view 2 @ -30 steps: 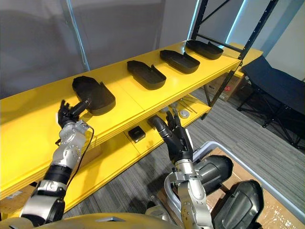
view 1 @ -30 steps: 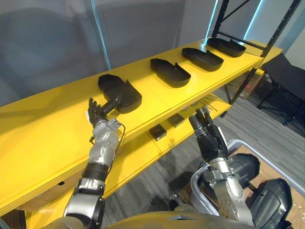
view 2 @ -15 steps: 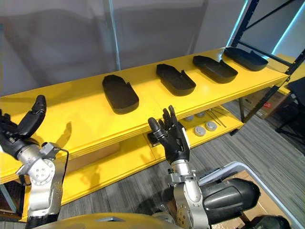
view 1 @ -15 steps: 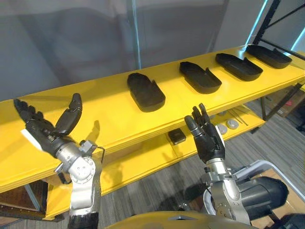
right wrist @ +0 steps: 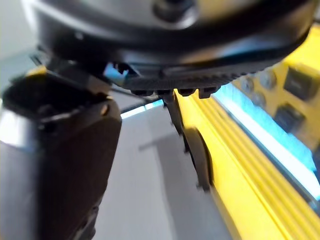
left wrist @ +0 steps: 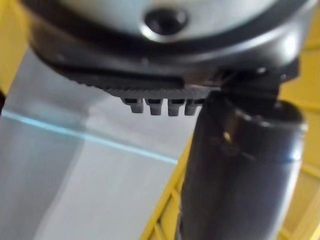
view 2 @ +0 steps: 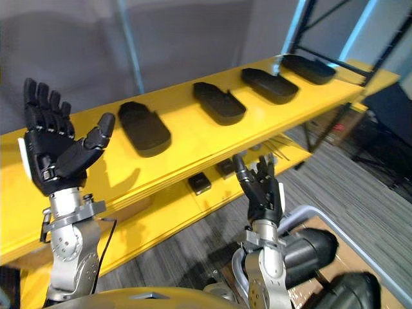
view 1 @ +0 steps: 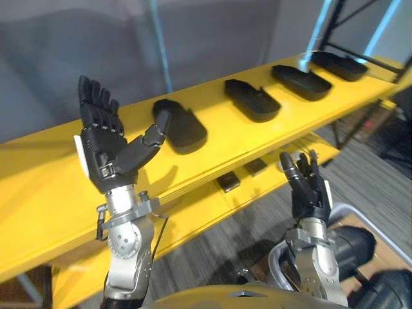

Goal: Walk over and take three plastic housings, then place them on the shelf

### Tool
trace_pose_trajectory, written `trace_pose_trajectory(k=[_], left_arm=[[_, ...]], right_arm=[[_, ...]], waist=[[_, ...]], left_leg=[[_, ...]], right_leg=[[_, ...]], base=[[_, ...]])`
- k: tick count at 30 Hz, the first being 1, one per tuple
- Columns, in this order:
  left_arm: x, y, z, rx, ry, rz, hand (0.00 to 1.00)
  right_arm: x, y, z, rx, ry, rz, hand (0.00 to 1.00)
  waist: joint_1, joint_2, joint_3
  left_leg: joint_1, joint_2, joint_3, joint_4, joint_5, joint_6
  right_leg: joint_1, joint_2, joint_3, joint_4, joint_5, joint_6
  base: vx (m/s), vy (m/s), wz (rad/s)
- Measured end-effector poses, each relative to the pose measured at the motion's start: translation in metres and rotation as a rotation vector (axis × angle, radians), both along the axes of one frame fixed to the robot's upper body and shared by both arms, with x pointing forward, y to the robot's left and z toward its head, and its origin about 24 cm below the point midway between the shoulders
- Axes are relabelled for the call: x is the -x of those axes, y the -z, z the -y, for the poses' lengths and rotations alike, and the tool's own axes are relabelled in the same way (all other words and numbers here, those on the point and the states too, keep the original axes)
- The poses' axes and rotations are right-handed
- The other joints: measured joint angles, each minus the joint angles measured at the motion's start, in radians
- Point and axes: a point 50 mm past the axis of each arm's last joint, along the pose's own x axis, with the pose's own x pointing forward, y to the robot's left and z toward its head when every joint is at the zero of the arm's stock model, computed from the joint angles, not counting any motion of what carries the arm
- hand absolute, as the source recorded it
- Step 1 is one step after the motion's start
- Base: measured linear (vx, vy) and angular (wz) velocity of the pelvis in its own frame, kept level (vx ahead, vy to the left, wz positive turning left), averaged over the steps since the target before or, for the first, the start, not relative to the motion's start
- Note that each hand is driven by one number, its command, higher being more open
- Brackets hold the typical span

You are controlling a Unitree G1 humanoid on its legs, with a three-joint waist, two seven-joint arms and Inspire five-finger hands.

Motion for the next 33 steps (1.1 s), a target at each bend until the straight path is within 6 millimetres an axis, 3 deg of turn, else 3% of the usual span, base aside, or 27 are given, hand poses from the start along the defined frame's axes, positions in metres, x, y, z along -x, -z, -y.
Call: trace_pose_trajectory(k=[2, 4, 7, 9, 11, 13, 14, 16, 18, 22, 24, 25, 26, 27, 28, 29, 30, 31, 33], left_arm=[[-0.009, -0.002, 0.01, -0.057, 0.06, 0.008, 1.0], [-0.014, -0.008, 0.018, -0.072, 0.098, 0.029, 1.0], [-0.021, -0.024, 0.024, -0.083, 0.123, 0.078, 1.0], [-0.02, -0.026, 0.024, -0.081, 0.12, 0.076, 1.0], [-0.011, -0.022, 0.005, -0.058, 0.019, 0.032, 1.0], [-0.005, -0.014, -0.006, -0.046, -0.038, -0.009, 1.0], [0.001, -0.005, -0.013, -0.041, -0.067, -0.051, 1.0], [0.008, 0.003, -0.021, -0.038, -0.08, -0.089, 1.0], [0.013, 0.004, -0.031, -0.017, -0.096, -0.073, 1.0], [0.018, -0.009, -0.032, 0.016, -0.067, 0.011, 1.0], [0.021, -0.018, -0.028, 0.017, -0.038, 0.059, 1.0], [0.022, -0.021, -0.027, 0.013, -0.033, 0.074, 1.0], [0.023, -0.022, -0.028, 0.005, -0.044, 0.08, 1.0], [0.023, -0.024, -0.028, -0.015, -0.059, 0.088, 1.0], [0.022, -0.027, -0.029, -0.031, -0.06, 0.104, 1.0], [0.022, -0.028, -0.03, -0.036, -0.058, 0.105, 1.0], [0.022, -0.027, -0.031, -0.041, -0.063, 0.098, 1.0], [0.022, -0.027, -0.033, -0.043, -0.069, 0.096, 1.0], [0.021, -0.025, -0.04, -0.067, -0.091, 0.089, 1.0]], right_arm=[[0.014, -0.014, 0.023, 0.053, 0.105, 0.052, 1.0], [0.025, -0.022, 0.036, 0.092, 0.17, 0.086, 1.0], [0.035, -0.024, 0.035, 0.062, 0.139, 0.118, 1.0], [0.029, -0.024, 0.028, 0.029, 0.087, 0.142, 1.0], [0.001, -0.03, 0.005, 0.004, -0.087, 0.226, 1.0], [-0.018, -0.035, -0.005, 0.02, -0.189, 0.268, 1.0], [-0.029, -0.033, -0.011, 0.023, -0.234, 0.268, 1.0], [-0.032, -0.028, -0.019, -0.004, -0.251, 0.241, 1.0], [-0.033, -0.023, -0.031, -0.046, -0.273, 0.208, 1.0], [-0.024, -0.012, -0.036, -0.093, -0.24, 0.14, 1.0], [-0.013, -0.005, -0.035, -0.132, -0.221, 0.114, 1.0], [-0.005, -0.002, -0.032, -0.164, -0.225, 0.111, 1.0], [-0.003, -0.002, -0.031, -0.185, -0.241, 0.119, 1.0], [-0.004, -0.003, -0.029, -0.177, -0.25, 0.135, 1.0], [-0.007, -0.007, -0.029, -0.181, -0.257, 0.17, 1.0], [-0.011, -0.011, -0.031, -0.179, -0.273, 0.191, 1.0], [-0.021, -0.016, -0.036, -0.169, -0.302, 0.221, 1.0], [-0.026, -0.019, -0.039, -0.16, -0.318, 0.231, 1.0], [-0.048, -0.02, -0.057, -0.169, -0.371, 0.242, 1.0]], waist=[[-0.078, 0.008, 0.008], [-0.123, 0.009, 0.01], [-0.13, 0.016, 0.011], [-0.113, 0.018, 0.015], [-0.043, 0.034, 0.039], [-0.007, 0.072, 0.051], [0.008, 0.079, 0.054], [0.052, 0.072, 0.058], [0.083, 0.034, 0.064], [0.075, 0.026, 0.071], [0.075, 0.025, 0.082], [0.075, 0.024, 0.096], [0.069, 0.026, 0.102], [0.065, 0.043, 0.105], [0.066, 0.034, 0.107], [0.073, 0.029, 0.104], [0.079, 0.04, 0.111], [0.084, 0.038, 0.11], [0.104, 0.041, 0.106]], left_leg=[[0.029, 0.003, 0.061, 0.0, -0.022, -0.002], [0.052, 0.006, 0.124, 0.0, -0.038, -0.009], [0.067, 0.015, 0.187, 0.013, -0.064, -0.021], [0.048, 0.013, 0.124, 0.09, -0.107, -0.008], [-0.03, 0.033, -0.176, 0.273, -0.236, 0.042], [-0.063, 0.034, -0.295, 0.337, -0.307, 0.033], [-0.077, 0.03, -0.299, 0.367, -0.327, 0.03], [-0.081, 0.025, -0.291, 0.381, -0.335, 0.025], [-0.108, 0.018, -0.3, 0.401, -0.335, 0.025], [-0.103, 0.008, -0.306, 0.413, -0.339, 0.032], [-0.066, 0.006, -0.244, 0.414, -0.349, 0.045], [-0.033, 0.002, -0.197, 0.414, -0.358, 0.055], [-0.025, 0.004, -0.171, 0.413, -0.358, 0.063], [-0.031, 0.013, -0.139, 0.406, -0.352, 0.079], [-0.044, 0.01, -0.104, 0.405, -0.341, 0.094], [-0.055, 0.01, -0.087, 0.405, -0.33, 0.102], [-0.059, 0.021, -0.075, 0.406, -0.318, 0.101], [-0.061, 0.03, -0.07, 0.408, -0.313, 0.099], [-0.097, 0.081, -0.058, 0.412, -0.284, 0.073]], right_leg=[[-0.001, 0.008, 0.064, -0.001, 0.005, 0.009], [-0.012, 0.022, 0.124, -0.001, 0.01, 0.016], [-0.028, 0.046, 0.188, -0.003, 0.018, 0.019], [-0.044, 0.055, 0.224, -0.002, 0.024, 0.017], [-0.062, 0.091, 0.335, -0.006, 0.037, 0.011], [-0.081, 0.114, 0.368, -0.007, 0.048, 0.014], [-0.091, 0.116, 0.374, 0.004, 0.052, 0.02], [-0.098, 0.113, 0.373, 0.014, 0.057, 0.028], [-0.121, 0.107, 0.351, 0.027, 0.059, 0.03], [-0.175, 0.134, 0.311, 0.13, 0.06, 0.032], [-0.2, 0.147, 0.226, 0.195, 0.062, 0.033], [-0.199, 0.143, 0.157, 0.208, 0.081, 0.009], [-0.197, 0.141, 0.128, 0.185, 0.12, 0.008], [-0.182, 0.134, 0.114, 0.116, 0.169, 0.03], [-0.22, 0.11, 0.044, 0.258, 0.06, -0.033], [-0.242, 0.083, -0.009, 0.387, -0.028, -0.066], [-0.245, 0.038, -0.063, 0.508, -0.105, -0.081], [-0.235, 0.014, -0.084, 0.552, -0.125, -0.092], [-0.208, -0.089, -0.157, 0.675, -0.158, -0.112]], base=[[0.01, 0.042, -1.19], [0.01, 0.028, -0.89], [0.03, -0.01, -0.81], [0.04, -0.041, -0.74], [0.07, -0.053, -1.37], [-0.06, 0.087, -0.87], [-0.09, 0.143, -0.48], [-0.04, 0.086, -0.14], [-0.01, 0.052, 0.09], [0.01, 0.03, -0.31], [-0.04, 0.022, -0.91], [-0.13, 0.014, -1.11], [-0.16, 0.01, -1.22], [-0.21, 0.002, -1.04], [-0.22, 0.008, -0.82], [-0.22, 0.004, -0.63], [-0.13, 0.003, -0.39], [-0.13, -0.058, -0.35], [-0.14, -0.162, -0.31]])
